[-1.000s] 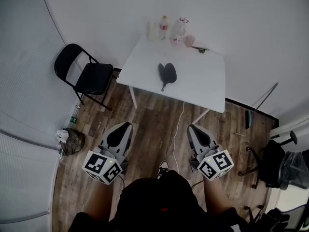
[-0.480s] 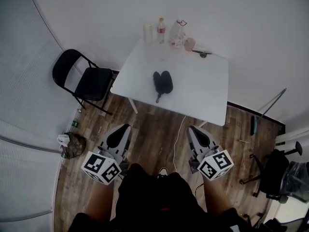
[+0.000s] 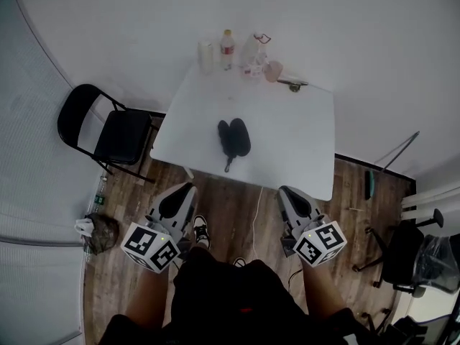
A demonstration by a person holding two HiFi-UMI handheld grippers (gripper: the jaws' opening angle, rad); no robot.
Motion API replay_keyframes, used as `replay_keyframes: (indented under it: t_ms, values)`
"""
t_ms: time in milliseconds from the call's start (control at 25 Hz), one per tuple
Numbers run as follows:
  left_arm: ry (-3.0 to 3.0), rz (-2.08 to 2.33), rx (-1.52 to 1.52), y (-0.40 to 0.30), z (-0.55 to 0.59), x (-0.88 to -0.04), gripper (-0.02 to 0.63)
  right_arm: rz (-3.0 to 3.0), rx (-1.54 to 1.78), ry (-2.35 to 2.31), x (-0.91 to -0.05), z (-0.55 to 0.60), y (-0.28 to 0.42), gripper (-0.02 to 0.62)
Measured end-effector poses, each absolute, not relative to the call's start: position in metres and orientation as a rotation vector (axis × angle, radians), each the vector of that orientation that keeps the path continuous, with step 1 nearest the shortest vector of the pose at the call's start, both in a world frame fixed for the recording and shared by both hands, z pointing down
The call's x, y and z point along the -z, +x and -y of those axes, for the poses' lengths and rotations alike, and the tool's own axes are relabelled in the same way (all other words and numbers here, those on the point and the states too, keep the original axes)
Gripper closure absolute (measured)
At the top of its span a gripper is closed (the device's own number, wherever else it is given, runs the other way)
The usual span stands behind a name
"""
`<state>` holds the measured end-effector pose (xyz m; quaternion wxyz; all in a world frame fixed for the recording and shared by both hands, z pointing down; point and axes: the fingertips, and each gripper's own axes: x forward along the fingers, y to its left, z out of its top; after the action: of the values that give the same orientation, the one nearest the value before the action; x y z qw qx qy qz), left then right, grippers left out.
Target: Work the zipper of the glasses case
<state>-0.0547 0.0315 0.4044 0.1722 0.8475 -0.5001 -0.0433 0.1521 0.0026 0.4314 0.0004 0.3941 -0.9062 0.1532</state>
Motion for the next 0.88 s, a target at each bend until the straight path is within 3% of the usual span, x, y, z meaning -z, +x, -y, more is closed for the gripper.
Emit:
replay_keyframes:
  t_ms: [520,880]
  values:
    - [2.464,1.222,0.104,-0.155,0.114,-0.408,0.565,2.677,-0.414,1.400,-0.424,0.111,0.054,0.575]
    - [2.463,1.137,0.062,-0.159,0.150,-0.429,0.565,2.552,-0.455,1.496,-0.453,0.139,0.056,0.575]
